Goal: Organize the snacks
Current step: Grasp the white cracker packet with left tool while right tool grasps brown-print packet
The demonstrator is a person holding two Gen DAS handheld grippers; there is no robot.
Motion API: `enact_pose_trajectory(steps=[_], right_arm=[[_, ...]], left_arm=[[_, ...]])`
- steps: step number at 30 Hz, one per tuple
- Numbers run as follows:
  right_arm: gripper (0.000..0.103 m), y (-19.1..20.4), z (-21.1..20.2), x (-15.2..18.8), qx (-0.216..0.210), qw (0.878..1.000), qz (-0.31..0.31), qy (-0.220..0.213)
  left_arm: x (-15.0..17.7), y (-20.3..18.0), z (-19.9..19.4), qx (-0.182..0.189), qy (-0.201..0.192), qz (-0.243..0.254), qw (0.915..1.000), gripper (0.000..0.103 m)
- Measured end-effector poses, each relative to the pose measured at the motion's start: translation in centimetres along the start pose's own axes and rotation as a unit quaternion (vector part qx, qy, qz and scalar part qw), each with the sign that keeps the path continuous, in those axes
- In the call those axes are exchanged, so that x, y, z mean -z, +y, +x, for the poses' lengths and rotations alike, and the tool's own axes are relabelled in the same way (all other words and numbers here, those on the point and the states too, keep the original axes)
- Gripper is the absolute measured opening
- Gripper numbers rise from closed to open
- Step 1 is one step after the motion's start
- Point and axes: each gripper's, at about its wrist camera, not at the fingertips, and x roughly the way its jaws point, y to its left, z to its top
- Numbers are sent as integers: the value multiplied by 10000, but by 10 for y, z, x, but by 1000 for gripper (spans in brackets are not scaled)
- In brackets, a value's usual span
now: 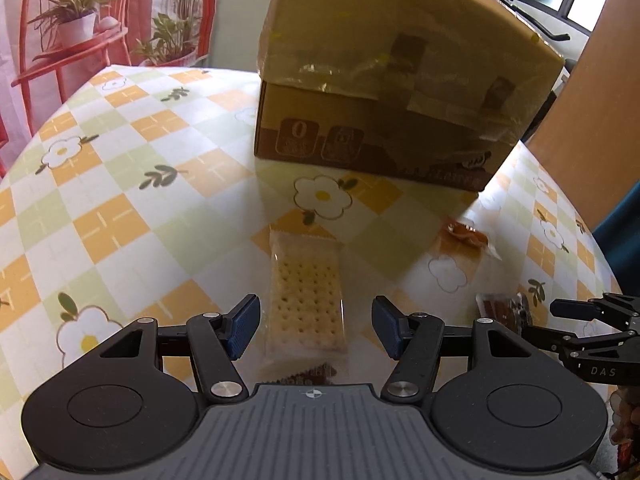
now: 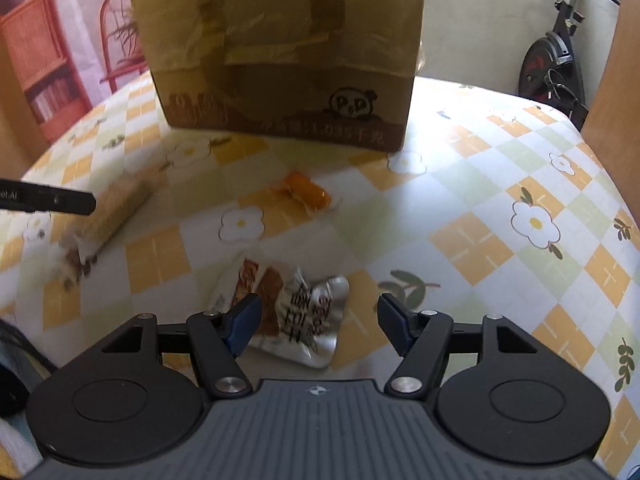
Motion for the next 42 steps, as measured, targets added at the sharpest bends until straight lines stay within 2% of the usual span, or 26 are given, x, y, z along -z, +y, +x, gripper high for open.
enact_pose_trajectory(steps=[5,7,10,21,27,42], right_arm=[[68,-1,2,10,45,9997,-188,178],[74,0,3,13,5,9995,-258,201],[77,5,6,18,1,9986,-468,242],[77,24,26,1,41,9944,-1036,-197],[70,14,28,5,-257,9974,-593,-326],[69,18,28,7,-221,9970,-528,-521]], left_arm=[[3,1,2,-22,45,-33,10000,64],[2,0,3,-6,40,-43,10000,64],[3,-1,3,-23,40,-45,10000,64],[5,1,2,-70,54,-61,9999,64],[6,1,3,-62,51,-76,9999,64],[6,1,3,-50,79,-40,9999,64]])
